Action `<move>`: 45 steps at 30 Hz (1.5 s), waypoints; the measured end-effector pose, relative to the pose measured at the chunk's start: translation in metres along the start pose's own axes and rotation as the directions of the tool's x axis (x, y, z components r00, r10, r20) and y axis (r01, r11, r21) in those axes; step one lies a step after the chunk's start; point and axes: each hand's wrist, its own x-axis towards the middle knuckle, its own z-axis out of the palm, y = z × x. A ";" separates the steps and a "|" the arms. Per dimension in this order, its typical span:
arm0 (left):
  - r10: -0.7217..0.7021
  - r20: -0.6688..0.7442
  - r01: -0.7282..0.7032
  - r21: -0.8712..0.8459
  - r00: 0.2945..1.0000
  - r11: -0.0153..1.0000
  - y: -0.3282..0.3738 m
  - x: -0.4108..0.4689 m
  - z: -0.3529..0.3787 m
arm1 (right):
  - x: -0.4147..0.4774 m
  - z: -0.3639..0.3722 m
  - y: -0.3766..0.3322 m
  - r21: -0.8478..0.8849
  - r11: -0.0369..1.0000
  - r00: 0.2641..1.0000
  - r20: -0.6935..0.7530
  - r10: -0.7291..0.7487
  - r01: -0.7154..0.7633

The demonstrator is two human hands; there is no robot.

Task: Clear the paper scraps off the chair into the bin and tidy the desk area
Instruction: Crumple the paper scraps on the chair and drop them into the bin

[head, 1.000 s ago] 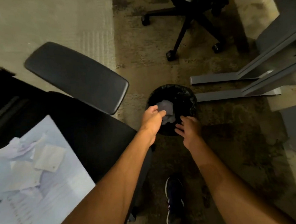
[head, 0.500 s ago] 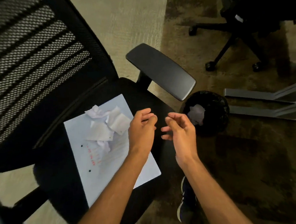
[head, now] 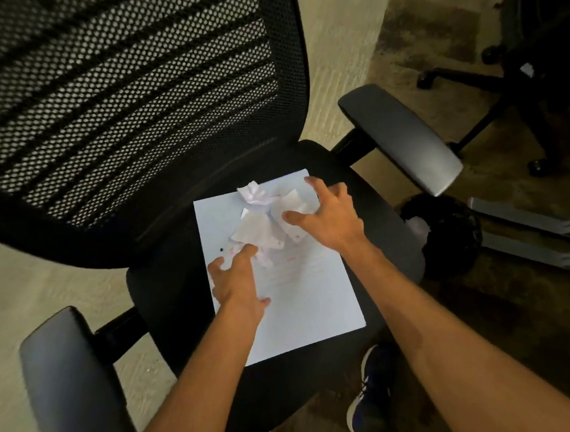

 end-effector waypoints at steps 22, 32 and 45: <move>-0.099 0.298 0.053 0.158 0.949 0.986 0.063 0.065 0.023 | 0.047 0.067 -0.033 -0.454 0.865 0.915 0.404 -0.014 0.214; -0.068 0.343 -0.017 0.239 0.937 0.971 0.063 0.067 0.020 | 0.023 0.080 -0.028 -0.151 0.975 0.932 0.347 -0.103 0.164; -0.009 0.380 -0.061 0.172 0.925 0.983 0.039 0.063 0.007 | -0.021 0.077 -0.015 0.125 0.975 0.966 0.166 -0.201 0.181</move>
